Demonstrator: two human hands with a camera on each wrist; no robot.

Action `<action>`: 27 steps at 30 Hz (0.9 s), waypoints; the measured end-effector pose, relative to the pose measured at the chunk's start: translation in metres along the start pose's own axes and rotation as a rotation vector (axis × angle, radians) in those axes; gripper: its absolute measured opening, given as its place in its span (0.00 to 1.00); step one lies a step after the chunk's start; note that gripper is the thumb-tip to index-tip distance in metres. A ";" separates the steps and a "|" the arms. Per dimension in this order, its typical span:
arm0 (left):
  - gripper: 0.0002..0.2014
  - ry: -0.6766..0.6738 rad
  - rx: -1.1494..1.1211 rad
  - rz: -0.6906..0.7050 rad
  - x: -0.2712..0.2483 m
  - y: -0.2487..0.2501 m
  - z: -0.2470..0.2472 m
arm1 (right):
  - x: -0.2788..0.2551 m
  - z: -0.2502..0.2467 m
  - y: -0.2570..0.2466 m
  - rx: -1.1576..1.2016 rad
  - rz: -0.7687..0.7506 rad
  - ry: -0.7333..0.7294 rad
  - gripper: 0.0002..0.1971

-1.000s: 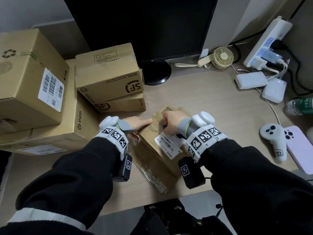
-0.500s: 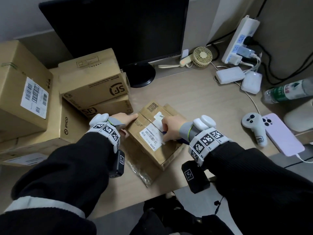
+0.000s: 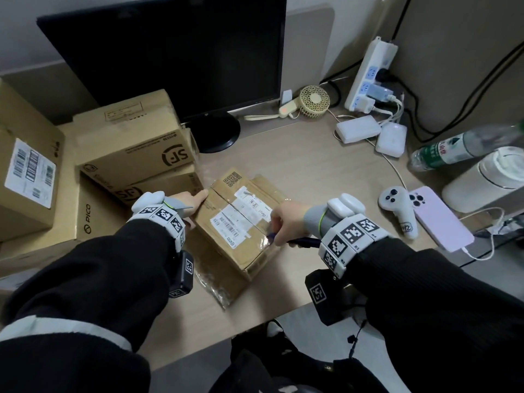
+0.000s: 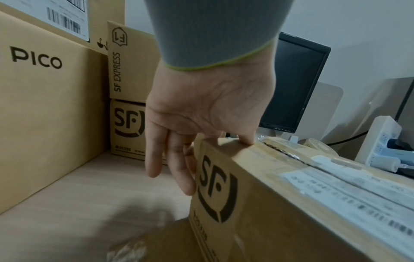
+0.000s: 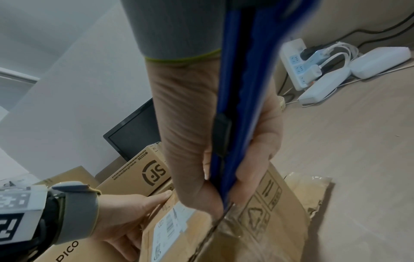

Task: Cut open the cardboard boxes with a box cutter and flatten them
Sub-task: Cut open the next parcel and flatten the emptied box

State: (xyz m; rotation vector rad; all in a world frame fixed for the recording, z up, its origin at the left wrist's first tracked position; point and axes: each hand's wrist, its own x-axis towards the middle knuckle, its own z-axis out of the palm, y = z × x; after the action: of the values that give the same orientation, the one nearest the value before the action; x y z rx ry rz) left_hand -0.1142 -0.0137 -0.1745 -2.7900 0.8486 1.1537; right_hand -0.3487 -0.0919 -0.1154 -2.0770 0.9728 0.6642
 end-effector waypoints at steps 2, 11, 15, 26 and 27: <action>0.35 0.035 0.019 -0.004 0.004 0.000 0.001 | -0.004 -0.002 0.004 0.010 -0.001 -0.045 0.04; 0.25 0.207 -0.111 -0.009 -0.010 0.032 -0.001 | -0.008 -0.017 0.015 0.100 -0.005 0.093 0.02; 0.42 0.254 -0.299 -0.035 -0.019 0.040 0.004 | -0.009 -0.019 0.011 0.158 -0.005 0.067 0.02; 0.50 0.210 -0.278 -0.024 -0.027 0.063 0.026 | 0.034 -0.021 -0.005 0.049 -0.089 0.363 0.12; 0.48 0.211 -0.283 -0.035 -0.027 0.062 0.027 | 0.038 -0.016 -0.004 0.000 -0.070 0.317 0.12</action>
State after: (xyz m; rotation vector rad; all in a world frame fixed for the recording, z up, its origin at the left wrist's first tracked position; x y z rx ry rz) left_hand -0.1771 -0.0485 -0.1643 -3.1883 0.6922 1.0641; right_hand -0.3215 -0.1186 -0.1312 -2.2478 1.0648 0.3030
